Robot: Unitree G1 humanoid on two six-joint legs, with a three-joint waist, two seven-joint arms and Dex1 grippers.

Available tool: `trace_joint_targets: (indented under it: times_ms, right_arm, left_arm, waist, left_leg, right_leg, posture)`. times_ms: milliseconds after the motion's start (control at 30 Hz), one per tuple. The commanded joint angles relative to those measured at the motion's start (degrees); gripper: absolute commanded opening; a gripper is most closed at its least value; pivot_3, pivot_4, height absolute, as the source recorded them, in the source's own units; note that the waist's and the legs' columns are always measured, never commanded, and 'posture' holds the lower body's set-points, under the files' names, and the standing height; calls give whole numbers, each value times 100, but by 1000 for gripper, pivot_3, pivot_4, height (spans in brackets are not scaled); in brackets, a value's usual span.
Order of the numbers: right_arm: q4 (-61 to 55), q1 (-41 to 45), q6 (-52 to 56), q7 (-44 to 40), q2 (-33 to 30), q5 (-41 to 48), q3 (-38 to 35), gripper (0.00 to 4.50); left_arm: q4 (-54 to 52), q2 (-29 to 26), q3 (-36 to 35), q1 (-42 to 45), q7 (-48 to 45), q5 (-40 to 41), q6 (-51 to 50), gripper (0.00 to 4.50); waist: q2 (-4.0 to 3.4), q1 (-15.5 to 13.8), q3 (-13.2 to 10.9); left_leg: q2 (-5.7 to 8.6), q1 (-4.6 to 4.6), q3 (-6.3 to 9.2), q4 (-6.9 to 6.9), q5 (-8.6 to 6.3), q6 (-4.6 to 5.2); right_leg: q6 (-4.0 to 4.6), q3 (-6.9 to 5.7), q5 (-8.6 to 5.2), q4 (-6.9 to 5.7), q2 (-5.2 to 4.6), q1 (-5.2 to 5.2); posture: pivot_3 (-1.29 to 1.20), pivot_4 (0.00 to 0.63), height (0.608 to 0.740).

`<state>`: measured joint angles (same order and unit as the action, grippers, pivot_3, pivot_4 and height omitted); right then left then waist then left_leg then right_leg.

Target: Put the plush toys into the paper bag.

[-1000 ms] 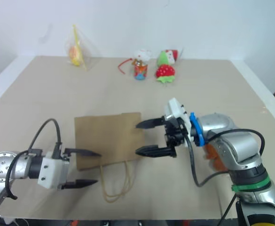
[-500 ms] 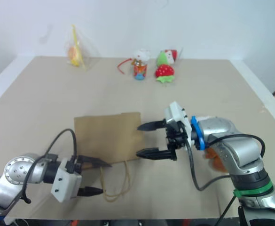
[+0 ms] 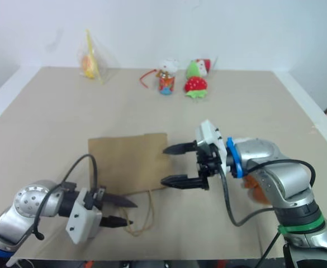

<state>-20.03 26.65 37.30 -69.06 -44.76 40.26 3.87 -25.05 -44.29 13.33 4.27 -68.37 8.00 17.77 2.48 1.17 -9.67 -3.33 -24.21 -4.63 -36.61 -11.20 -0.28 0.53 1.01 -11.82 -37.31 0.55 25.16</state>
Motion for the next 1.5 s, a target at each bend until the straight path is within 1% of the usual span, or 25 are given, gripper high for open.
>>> trace_joint_targets:
  times_ms: [33,67,167,300,367,433,500,567,633,767,833,867,900,967,1000,1033,1067,1100,1133,1167,1200,1333,1500]
  right_arm:
    - [-250,52,37,90,-69,109,-226,4500]
    - [-262,44,40,100,-71,108,-225,4500]
    - [-286,37,48,132,-71,104,-220,4500]
    - [-284,99,107,164,-86,150,-282,4500]
    - [-216,210,179,234,-67,208,-355,4500]
    - [-182,296,236,239,-95,240,-381,4500]
    - [-204,321,257,217,-113,248,-371,4500]
    - [-238,334,287,229,-76,293,-377,4500]
    - [-274,346,316,274,-35,331,-368,4500]
    - [-276,352,289,485,134,224,-236,4500]
    - [-228,373,244,572,247,180,-194,4080]
    - [-202,391,225,616,301,167,-194,3668]
    - [-182,409,207,657,353,156,-201,3514]
    - [-176,441,193,715,433,139,-215,2860]
    - [-184,461,193,743,473,142,-219,2716]
    - [-202,484,197,778,515,149,-213,2386]
    - [-218,500,184,798,547,147,-202,2167]
    - [-230,510,153,803,570,131,-194,1791]
    - [-241,513,141,803,583,115,-194,1664]
    - [-244,510,127,791,559,77,-192,1310]
    - [-252,503,122,787,540,53,-190,1310]
    - [-70,361,46,286,-56,-76,-389,1310]
    - [119,457,244,-271,-752,153,-589,1310]
  left_arm:
    - [256,72,151,378,-72,62,57,183]
    - [278,84,159,418,-73,65,48,34]
    - [352,100,89,472,-56,236,-78,34]
    - [373,68,-481,854,133,1143,-993,34]
    - [472,166,-781,1254,440,1486,-1537,34]
    - [687,358,-1044,1885,885,1731,-2092,34]
    - [824,545,-1149,2357,1245,1816,-2470,34]
    - [814,706,-1148,2558,1477,1818,-2750,34]
    - [738,891,-1103,2651,1741,1816,-2993,34]
    - [583,1074,-1095,2682,1963,1752,-3273,34]
    - [490,1095,-1063,2648,1990,1764,-3345,0]
    - [440,1095,-1046,2602,1983,1763,-3364,0]
    - [389,1102,-1032,2541,1998,1740,-3393,0]
    - [316,1123,-1030,2466,2039,1711,-3451,0]
    - [288,1142,-1038,2455,2075,1708,-3490,0]
    - [266,1155,-1040,2453,2096,1708,-3512,0]
    - [238,1166,-1030,2446,2114,1704,-3528,0]
    - [208,1170,-1019,2429,2122,1700,-3540,0]
    - [176,1170,-1014,2405,2122,1696,-3554,0]
    - [150,1148,-1008,2365,2106,1676,-3565,0]
    - [129,1131,-1008,2332,2093,1662,-3574,0]
    - [141,1028,-1032,2177,1988,1580,-3494,0]
    - [124,960,-995,2060,1892,1506,-3447,0]
  waist:
    - [0,-1,0]
    - [0,-1,0]
    - [0,1,0]
    - [1,0,0]
    - [0,0,0]
    - [0,0,0]
    - [5,-16,-3]
    - [3,-1,1]
    - [-3,18,4]
    - [-3,11,4]
    - [-3,12,4]
    - [-3,12,4]
    - [-3,11,4]
    - [-3,13,4]
    - [-3,13,4]
    - [-3,13,4]
    - [-3,13,4]
    - [-3,10,4]
    - [-3,8,4]
    - [-3,7,4]
    - [-3,8,4]
    - [-3,5,4]
    - [-3,1,4]
  left_leg:
    - [0,0,1,0,0,0]
    - [-1,0,0,-1,0,0]
    - [0,0,0,-3,0,0]
    - [-2,-1,1,-3,0,0]
    - [-3,-2,7,-9,1,0]
    - [-1,1,6,-12,3,0]
    - [1,2,5,-14,3,0]
    - [2,-9,13,-29,6,2]
    - [6,6,-7,-24,-1,5]
    - [7,-3,3,-23,0,3]
    - [7,-2,4,-23,0,2]
    - [9,-1,5,-24,2,1]
    - [8,-1,7,-25,4,-1]
    - [9,0,6,-25,5,-2]
    - [9,0,6,-25,5,-2]
    - [9,0,6,-25,5,-2]
    - [9,0,6,-25,5,-2]
    - [9,0,7,-25,5,-2]
    - [9,-1,8,-26,5,-2]
    - [9,-1,8,-25,5,-2]
    - [9,-1,6,-25,5,-2]
    - [14,-1,6,-25,5,-2]
    - [19,-1,5,-26,5,-1]
  right_leg:
    - [0,0,0,0,1,0]
    - [0,-1,0,-1,3,0]
    - [-1,0,1,-3,5,0]
    - [-1,0,1,-4,6,0]
    - [-2,-1,1,-9,8,0]
    - [-5,-3,4,-12,11,-2]
    - [-7,-3,5,-12,10,-5]
    - [-15,-6,9,-13,16,-5]
    - [-16,20,8,-13,13,-11]
    - [-15,14,7,-13,15,-6]
    - [-15,13,7,-13,16,-7]
    - [-14,12,8,-16,17,-7]
    - [-14,12,8,-19,17,-6]
    - [-14,13,8,-23,16,-6]
    - [-14,13,8,-23,16,-6]
    - [-14,13,8,-24,16,-6]
    - [-14,13,8,-24,15,-6]
    - [-14,12,8,-24,15,-6]
    - [-14,12,8,-24,15,-6]
    - [-14,12,8,-24,15,-6]
    - [-14,13,8,-24,15,-6]
    - [-13,13,8,-24,12,-6]
    - [-12,13,7,-23,7,-6]
  posture:
    - [0,150,740]
    - [0,150,740]
    - [0,150,740]
    - [0,150,740]
    - [0,150,740]
    - [0,150,740]
    - [0,150,740]
    - [0,150,740]
    - [0,150,740]
    - [0,150,740]
    - [0,150,740]
    - [0,150,740]
    - [0,150,740]
    - [0,150,740]
    - [0,150,740]
    - [0,150,740]
    - [0,150,740]
    - [0,150,740]
    - [0,150,740]
    - [0,150,740]
    - [0,150,740]
    - [0,150,740]
    - [0,150,740]
